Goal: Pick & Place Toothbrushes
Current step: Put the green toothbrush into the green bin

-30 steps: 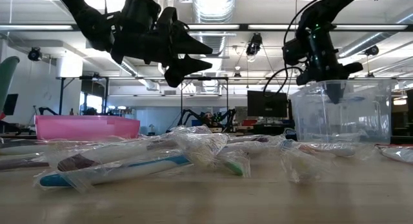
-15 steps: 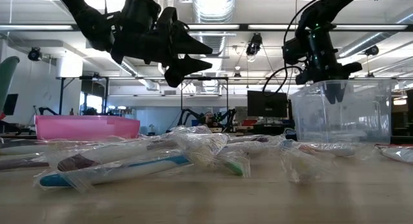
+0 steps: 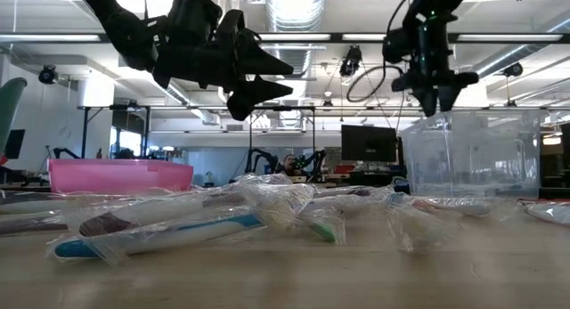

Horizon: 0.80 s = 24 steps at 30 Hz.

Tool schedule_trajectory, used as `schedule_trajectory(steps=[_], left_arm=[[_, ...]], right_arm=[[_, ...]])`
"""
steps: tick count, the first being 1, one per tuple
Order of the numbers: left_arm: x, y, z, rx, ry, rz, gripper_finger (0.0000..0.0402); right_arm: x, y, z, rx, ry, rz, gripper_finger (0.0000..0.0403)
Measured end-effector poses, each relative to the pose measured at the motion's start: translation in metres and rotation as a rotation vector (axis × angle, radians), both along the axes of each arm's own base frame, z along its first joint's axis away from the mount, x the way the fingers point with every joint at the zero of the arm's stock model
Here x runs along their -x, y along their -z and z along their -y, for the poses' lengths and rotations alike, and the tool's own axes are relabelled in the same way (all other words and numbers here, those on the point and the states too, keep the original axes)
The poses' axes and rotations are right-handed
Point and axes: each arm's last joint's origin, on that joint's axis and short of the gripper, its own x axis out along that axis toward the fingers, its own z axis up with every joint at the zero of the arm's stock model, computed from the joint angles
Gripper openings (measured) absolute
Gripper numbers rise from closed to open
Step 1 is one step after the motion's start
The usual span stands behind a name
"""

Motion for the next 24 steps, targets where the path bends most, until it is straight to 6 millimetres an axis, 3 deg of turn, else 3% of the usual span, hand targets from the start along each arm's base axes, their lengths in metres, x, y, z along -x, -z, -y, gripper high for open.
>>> schedule_trajectory(steps=[9,16,24], left_arm=[[0.000,0.000,0.000,0.000,0.000,0.000,0.0212],[0.000,0.000,0.000,0.000,0.000,-0.001,0.0212],[0.000,0.000,0.000,0.000,0.000,-0.001,0.0212]], right_arm=[[-0.025,-0.056,-0.018,0.151,-0.109,0.138,0.0129],[-0.045,-0.099,-0.046,0.252,-0.229,0.263,0.0096],[-0.063,-0.134,-0.082,0.319,-0.370,0.383,0.0060]])
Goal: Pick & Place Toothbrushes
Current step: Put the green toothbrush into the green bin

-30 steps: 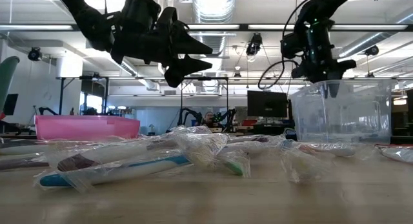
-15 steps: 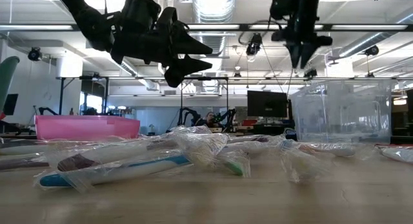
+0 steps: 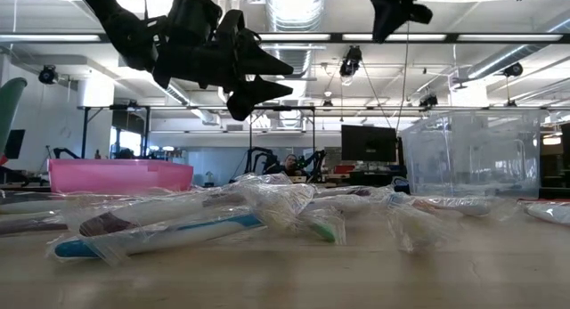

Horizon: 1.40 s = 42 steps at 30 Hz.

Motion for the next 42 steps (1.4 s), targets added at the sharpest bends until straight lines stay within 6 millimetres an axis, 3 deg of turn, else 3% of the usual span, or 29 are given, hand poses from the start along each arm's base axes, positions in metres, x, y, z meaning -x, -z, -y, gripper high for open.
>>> schedule_trajectory(steps=[9,19,33,42], left_arm=[[0.000,0.000,0.000,0.000,0.000,0.000,0.0212],[0.000,0.000,0.000,0.000,0.000,0.000,0.0212],[0.000,0.000,0.000,0.000,0.000,0.000,0.0212],[0.001,0.003,-0.001,0.006,0.018,-0.031,0.0212]], right_arm=[[-0.010,-0.023,-0.035,0.041,-0.137,0.078,0.0034],[-0.023,-0.019,-0.066,0.041,-0.268,0.064,0.0029],[-0.042,0.019,-0.096,0.066,-0.509,-0.097,0.0033],[-0.048,0.042,-0.109,0.066,-0.592,-0.166,0.0013]])
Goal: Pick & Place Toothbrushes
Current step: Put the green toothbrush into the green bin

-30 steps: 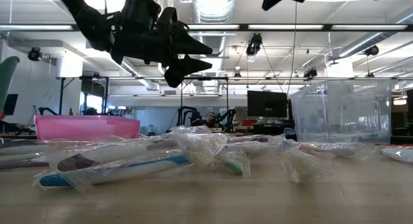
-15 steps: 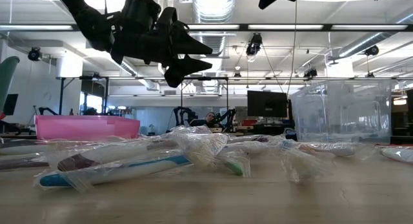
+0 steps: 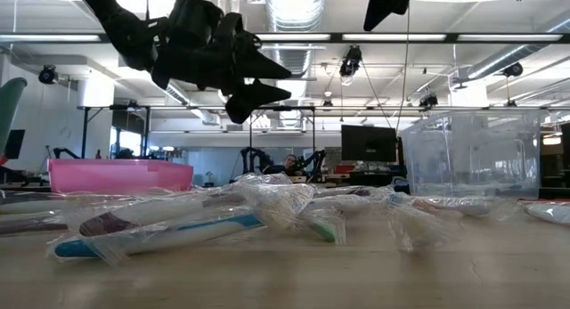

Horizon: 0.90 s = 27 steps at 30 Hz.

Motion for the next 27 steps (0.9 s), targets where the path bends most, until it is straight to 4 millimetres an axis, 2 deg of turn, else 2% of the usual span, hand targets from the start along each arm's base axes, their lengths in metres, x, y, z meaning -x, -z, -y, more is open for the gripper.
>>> schedule_trajectory(steps=[6,12,16,23,27], left_arm=[[0.004,0.006,0.008,-0.092,0.179,-0.053,0.0212],[0.003,0.014,0.029,-0.276,0.332,-0.083,0.0212],[0.000,0.014,0.046,-0.435,0.419,-0.030,0.0211],[-0.002,0.016,0.068,-0.675,0.462,-0.006,0.0211],[-0.003,0.016,0.073,-0.737,0.434,-0.015,0.0211]], right_arm=[[-0.001,0.010,-0.007,-0.003,-0.025,-0.039,0.0009],[-0.001,0.013,-0.008,-0.001,-0.026,-0.047,0.0008],[-0.001,0.013,-0.007,0.022,-0.014,-0.047,0.0008],[-0.001,0.013,-0.007,0.029,-0.009,-0.046,0.0008],[-0.003,0.013,-0.004,0.085,0.093,-0.015,0.0008]])
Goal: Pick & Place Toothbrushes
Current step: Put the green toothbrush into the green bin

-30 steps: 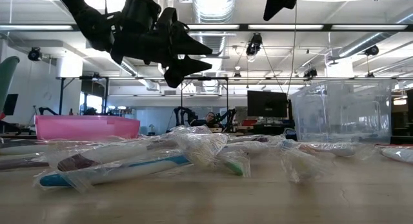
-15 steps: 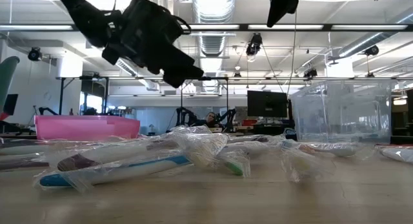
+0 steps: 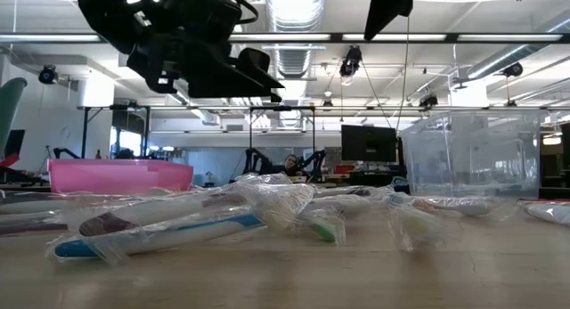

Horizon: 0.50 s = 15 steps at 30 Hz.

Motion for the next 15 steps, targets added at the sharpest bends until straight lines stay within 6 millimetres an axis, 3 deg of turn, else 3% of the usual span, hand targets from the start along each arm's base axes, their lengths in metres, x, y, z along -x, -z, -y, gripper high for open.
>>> schedule_trajectory(steps=[4,15], left_arm=[[0.000,0.000,0.000,0.012,-0.009,-0.004,0.0211],[0.002,-0.004,-0.005,-0.009,-0.204,-0.016,0.0211]], right_arm=[[-0.006,0.008,0.004,0.011,0.113,0.068,0.0008],[-0.022,0.035,0.007,0.014,0.114,0.017,0.0008]])
